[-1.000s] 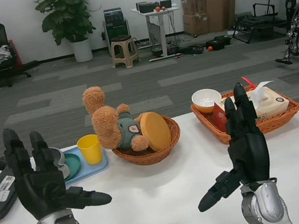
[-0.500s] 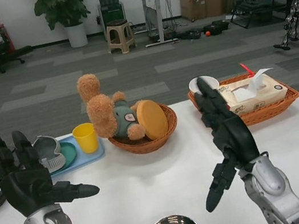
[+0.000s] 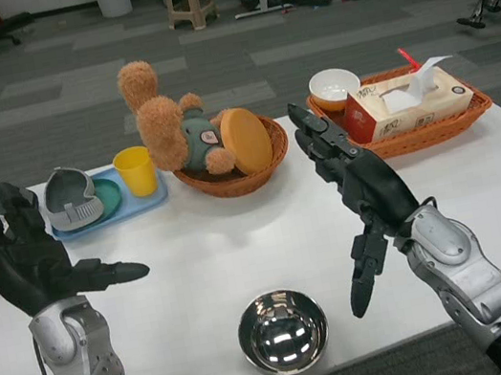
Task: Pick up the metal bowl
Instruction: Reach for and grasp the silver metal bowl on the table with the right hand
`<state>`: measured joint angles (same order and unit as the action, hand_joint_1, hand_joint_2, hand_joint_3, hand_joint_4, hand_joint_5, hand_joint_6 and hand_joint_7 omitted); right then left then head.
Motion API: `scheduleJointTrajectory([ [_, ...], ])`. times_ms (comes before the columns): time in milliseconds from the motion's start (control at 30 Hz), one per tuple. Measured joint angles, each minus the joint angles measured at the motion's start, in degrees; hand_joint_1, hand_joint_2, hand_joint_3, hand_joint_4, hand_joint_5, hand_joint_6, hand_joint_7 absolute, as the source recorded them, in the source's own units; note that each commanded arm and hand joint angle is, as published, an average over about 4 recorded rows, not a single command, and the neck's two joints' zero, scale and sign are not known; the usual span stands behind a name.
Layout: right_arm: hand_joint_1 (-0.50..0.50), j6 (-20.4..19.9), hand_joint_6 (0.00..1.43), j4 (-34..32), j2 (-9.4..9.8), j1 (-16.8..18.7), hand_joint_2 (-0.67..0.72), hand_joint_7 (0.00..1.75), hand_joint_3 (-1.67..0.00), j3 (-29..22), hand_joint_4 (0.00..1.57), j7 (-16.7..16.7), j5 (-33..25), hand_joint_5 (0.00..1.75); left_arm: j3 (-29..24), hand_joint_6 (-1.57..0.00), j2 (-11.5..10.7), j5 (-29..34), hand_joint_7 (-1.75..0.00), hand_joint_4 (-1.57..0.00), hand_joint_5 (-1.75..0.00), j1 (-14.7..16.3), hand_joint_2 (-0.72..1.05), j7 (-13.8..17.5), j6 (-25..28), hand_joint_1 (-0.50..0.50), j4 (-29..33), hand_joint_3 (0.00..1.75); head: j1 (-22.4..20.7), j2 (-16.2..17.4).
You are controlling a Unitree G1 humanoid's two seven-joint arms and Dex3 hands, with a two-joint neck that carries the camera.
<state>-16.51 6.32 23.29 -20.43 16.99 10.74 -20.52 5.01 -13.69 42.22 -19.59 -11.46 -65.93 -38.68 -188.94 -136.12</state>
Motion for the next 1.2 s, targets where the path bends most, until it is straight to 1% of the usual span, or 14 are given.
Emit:
scheduleJointTrajectory([
  [167,-0.38,2.8,0.0,-0.9,0.34,0.5,0.53,0.0,0.0,0.8,0.0,1.6,0.2,0.0,-0.2,0.0,0.0,0.1,0.0,0.0,0.0,0.1,-0.72,0.0,0.0,-0.5,-1.3,0.09,-0.1,2.6],
  [267,-0.38,4.8,0.0,-1.7,0.72,1.0,0.53,0.0,0.0,0.6,0.0,2.3,1.1,0.0,-0.2,0.0,0.0,0.2,0.0,0.0,0.0,0.1,-0.72,0.0,0.0,-0.5,-1.5,0.09,-0.1,3.5],
  [400,-0.38,7.3,0.0,-2.2,0.74,2.4,0.53,0.0,0.0,0.1,0.0,3.5,3.0,0.0,-0.3,0.0,0.0,0.5,0.0,0.0,0.0,0.1,-0.72,0.0,0.0,-0.5,-1.8,0.09,0.4,4.3],
  [500,-0.38,8.3,0.0,-1.9,0.53,2.7,0.52,0.0,0.0,-0.4,0.0,4.3,3.4,0.0,-0.3,0.0,0.0,0.6,0.0,0.0,0.0,0.1,-0.72,0.0,0.0,-0.5,-2.0,0.09,0.6,5.0],
  [600,-0.34,8.4,0.0,-0.3,-0.09,2.8,0.47,0.0,0.0,-0.7,0.0,4.7,3.5,0.0,-0.2,0.0,0.0,0.6,0.0,0.0,0.0,0.1,-0.72,0.0,0.0,-0.5,-2.3,0.09,0.6,5.5],
  [667,-0.33,8.4,0.0,0.7,-0.41,3.1,0.47,0.0,0.0,-0.8,0.0,4.9,4.4,0.0,-0.2,0.0,0.0,0.6,0.0,0.0,0.0,0.1,-0.72,0.0,0.0,-0.5,-2.6,0.09,0.7,5.8],
  [733,-0.33,8.4,0.0,0.9,-0.45,3.3,0.47,0.0,0.0,-0.8,0.0,5.1,6.9,0.0,-0.2,0.0,0.0,0.6,0.0,0.0,0.0,0.1,-0.72,0.0,0.0,-0.5,-2.9,0.09,0.8,6.0],
  [833,-0.33,8.4,0.0,0.8,-0.49,3.4,0.47,0.0,0.0,-0.7,0.0,5.1,12.9,0.0,-0.2,0.0,0.0,0.6,0.0,0.0,0.0,0.1,-0.72,0.0,0.0,-0.5,-3.2,0.09,0.9,6.4],
  [933,-0.33,8.4,0.0,0.1,-0.52,3.4,0.47,0.0,0.0,-0.5,0.0,5.1,17.3,0.0,-0.2,0.0,0.0,0.6,0.0,0.0,0.0,0.1,-0.72,0.0,0.0,-0.5,-3.4,0.09,0.9,7.0],
  [1100,-0.33,8.5,0.0,-3.5,-0.47,3.5,0.47,0.0,0.0,0.0,0.0,5.0,25.4,0.0,-0.2,0.0,0.0,0.6,0.0,0.0,0.0,0.1,-0.72,0.0,0.0,-0.5,-4.0,0.09,1.1,7.9],
  [1200,-0.3,9.0,0.0,-6.2,-0.03,3.5,0.47,0.0,0.0,1.7,0.0,5.0,29.2,0.0,-0.2,0.0,0.0,0.6,0.0,0.0,0.0,0.1,-0.72,0.0,0.0,-0.5,-4.6,0.09,1.4,8.3],
])
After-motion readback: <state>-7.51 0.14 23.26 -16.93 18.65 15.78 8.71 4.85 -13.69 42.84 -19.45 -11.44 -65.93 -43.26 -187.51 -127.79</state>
